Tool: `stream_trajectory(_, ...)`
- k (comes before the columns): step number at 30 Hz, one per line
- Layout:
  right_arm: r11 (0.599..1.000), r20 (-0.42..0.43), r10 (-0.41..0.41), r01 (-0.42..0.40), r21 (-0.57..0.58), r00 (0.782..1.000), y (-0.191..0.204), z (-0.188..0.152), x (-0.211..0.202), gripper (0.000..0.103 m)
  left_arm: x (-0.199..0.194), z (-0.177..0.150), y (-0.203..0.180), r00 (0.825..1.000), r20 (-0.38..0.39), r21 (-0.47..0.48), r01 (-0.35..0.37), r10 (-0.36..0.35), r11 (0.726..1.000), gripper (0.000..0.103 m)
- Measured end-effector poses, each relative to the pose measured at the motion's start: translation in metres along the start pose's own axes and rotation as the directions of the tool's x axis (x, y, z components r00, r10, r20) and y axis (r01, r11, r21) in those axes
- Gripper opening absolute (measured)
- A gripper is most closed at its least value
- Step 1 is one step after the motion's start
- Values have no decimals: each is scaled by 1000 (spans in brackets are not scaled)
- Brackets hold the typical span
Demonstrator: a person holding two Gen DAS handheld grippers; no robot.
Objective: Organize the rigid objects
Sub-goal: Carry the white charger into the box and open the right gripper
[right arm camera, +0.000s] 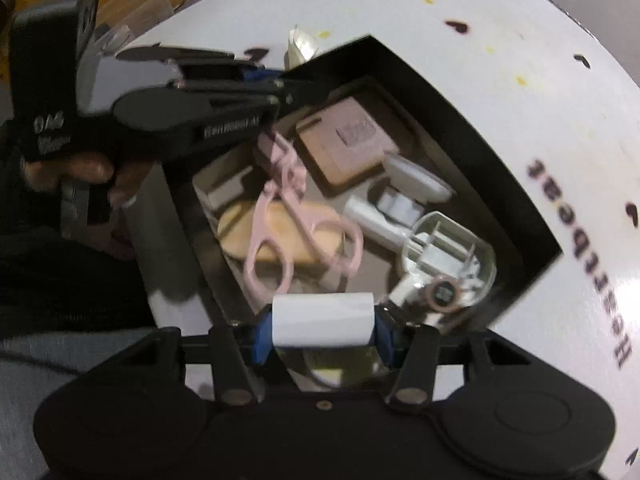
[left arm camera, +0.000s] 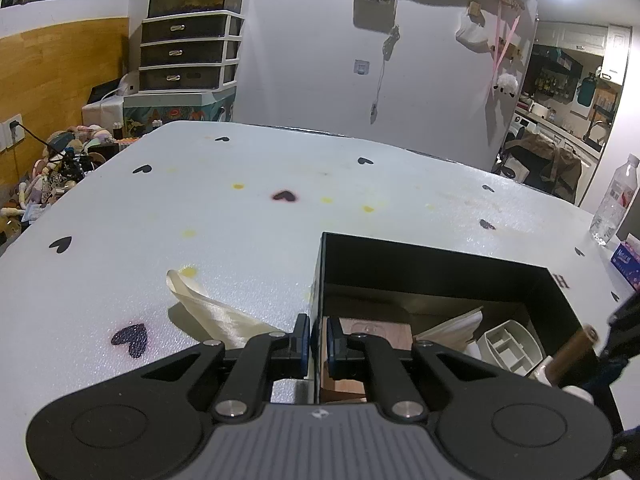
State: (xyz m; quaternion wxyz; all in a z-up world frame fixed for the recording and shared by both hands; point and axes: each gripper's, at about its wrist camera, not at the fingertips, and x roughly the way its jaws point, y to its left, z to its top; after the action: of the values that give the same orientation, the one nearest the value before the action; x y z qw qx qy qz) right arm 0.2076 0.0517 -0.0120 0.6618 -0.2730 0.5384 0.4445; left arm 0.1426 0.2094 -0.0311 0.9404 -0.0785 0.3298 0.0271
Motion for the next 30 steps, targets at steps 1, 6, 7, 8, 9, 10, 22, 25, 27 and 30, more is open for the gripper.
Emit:
stream_trajectory(1,1000,8,-4,4,-7,1000,2,2,-1,56,0,0,0,1000,0,-1,1,-1,1000,8)
stream_trajectory(6,1000,109,8,-9,8,994,1,3,-24,59,1,1,1,1000,1,-4,5,-5,1000,8)
stream_trajectory(7,1000,125,2,-3,9,992,0,2,-29,54,1,1,1,1000,1,-6,8,-8,1000,8)
stream_trajectory(8,1000,139,-4,3,13,990,-2,0,-35,48,1,1,2,1000,1,-8,10,-10,1000,8)
stream_trajectory(9,1000,143,-5,3,14,990,-3,0,-37,46,2,1,1,1000,1,-9,10,-10,1000,8)
stream_trajectory(10,1000,142,-2,1,7,990,-4,-2,-38,40,2,1,2,1000,2,-9,11,-11,1000,8)
stream_trajectory(22,987,64,-82,90,-135,995,12,-7,-3,37,1,1,2,1000,3,-9,10,-10,1000,8)
stream_trajectory(25,985,83,-88,100,-143,993,12,-5,0,37,1,1,2,1000,4,-10,8,-8,1000,8)
stream_trajectory(27,979,81,-117,129,-156,990,12,-5,7,37,2,2,2,1000,7,-11,-6,6,1000,8)
stream_trajectory(30,963,109,-183,201,-180,977,14,-10,24,36,2,2,4,1000,6,-15,-5,5,1000,8)
